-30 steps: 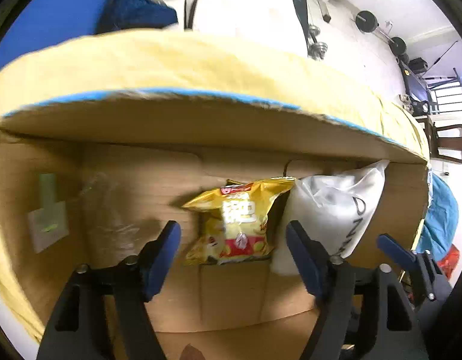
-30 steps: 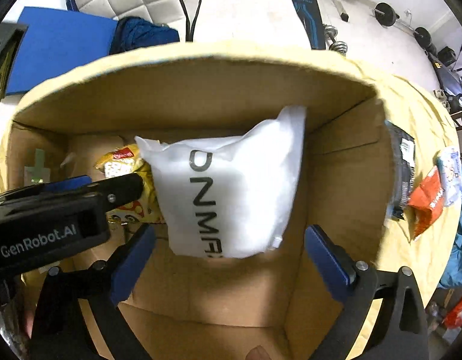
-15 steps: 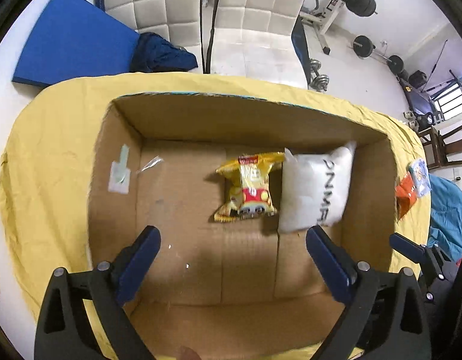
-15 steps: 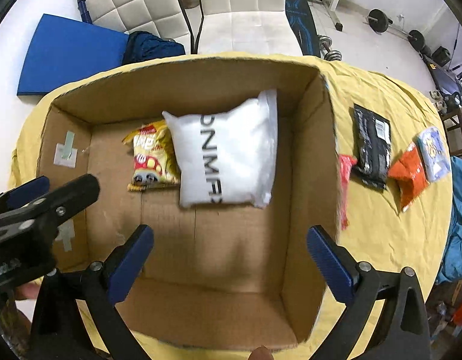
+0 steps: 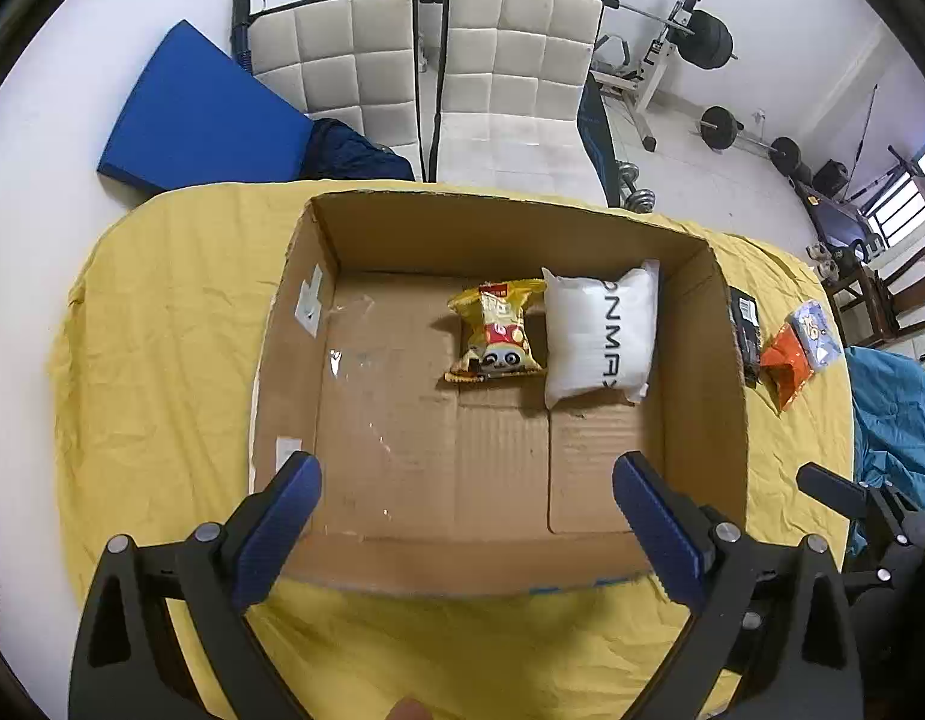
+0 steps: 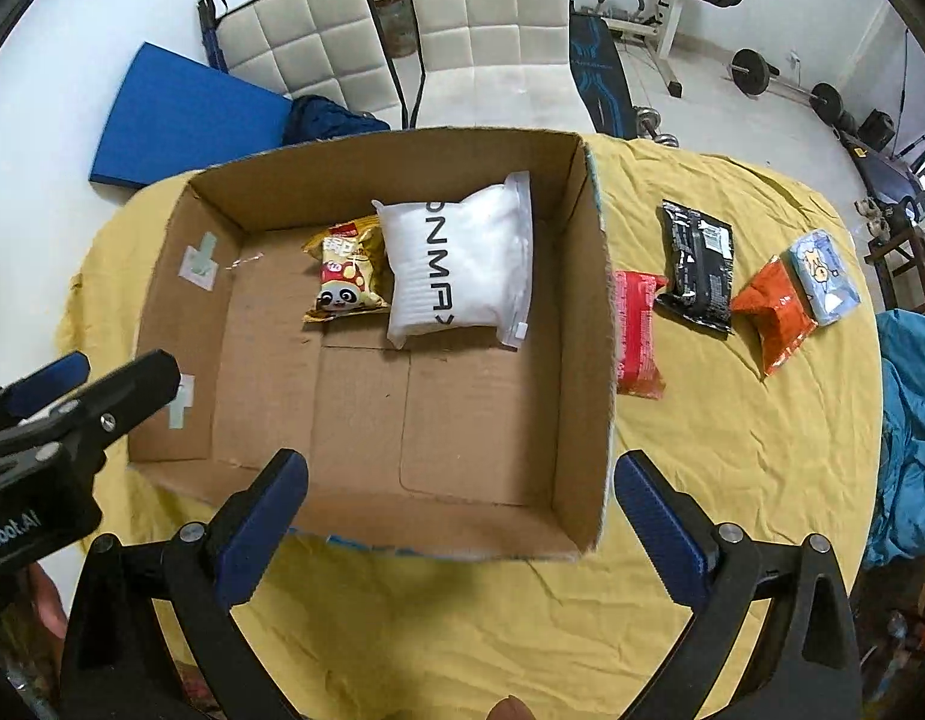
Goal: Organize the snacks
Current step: 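Open both tools to release the bags and lift away from the box, then grasp the black pack with the left tool while the right grasps the blue tissue pack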
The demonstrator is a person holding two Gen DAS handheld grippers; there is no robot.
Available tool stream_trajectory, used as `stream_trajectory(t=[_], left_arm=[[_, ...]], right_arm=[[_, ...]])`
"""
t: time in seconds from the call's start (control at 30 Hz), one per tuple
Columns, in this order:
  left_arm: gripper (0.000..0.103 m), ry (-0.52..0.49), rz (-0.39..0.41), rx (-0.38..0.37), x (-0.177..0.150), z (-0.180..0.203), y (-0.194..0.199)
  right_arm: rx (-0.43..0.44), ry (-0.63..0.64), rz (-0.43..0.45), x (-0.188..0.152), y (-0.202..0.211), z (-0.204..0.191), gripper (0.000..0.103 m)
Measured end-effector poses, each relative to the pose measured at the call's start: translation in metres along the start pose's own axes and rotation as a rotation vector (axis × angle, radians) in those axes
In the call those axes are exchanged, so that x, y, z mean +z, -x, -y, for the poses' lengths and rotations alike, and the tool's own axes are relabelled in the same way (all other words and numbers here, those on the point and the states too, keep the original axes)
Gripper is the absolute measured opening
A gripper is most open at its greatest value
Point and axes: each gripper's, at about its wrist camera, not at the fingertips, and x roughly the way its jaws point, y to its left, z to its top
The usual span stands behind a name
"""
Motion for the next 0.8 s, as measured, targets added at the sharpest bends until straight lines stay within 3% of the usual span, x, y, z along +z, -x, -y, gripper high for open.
stream_trajectory(t=[0.23, 0.4, 0.53, 0.63, 0.8], left_arm=[[0.100, 0.021, 0.022, 0.020, -0.009, 0.023, 0.025], [0.100, 0.013, 0.047, 0.015, -0.004, 0.065, 0.044], [0.100, -0.055, 0.045, -0.001, 0.009, 0.131, 0.043], [0.100, -0.130, 0.032, 0.003, 0.021, 0.184, 0.031], [0.100, -0.251, -0.072, -0.044, 0.049, 0.277, -0.028]], right_arm=[[0.085, -0.006, 0.019, -0.010, 0.025, 0.020, 0.103], [0.153, -0.043, 0.010, -0.011, 0.038, 0.064, 0.103], [0.158, -0.099, -0.003, -0.010, 0.046, 0.133, 0.103], [0.113, -0.141, -0.001, -0.005, 0.050, 0.196, 0.103], [0.006, -0.216, -0.019, 0.016, 0.039, 0.307, 0.103]])
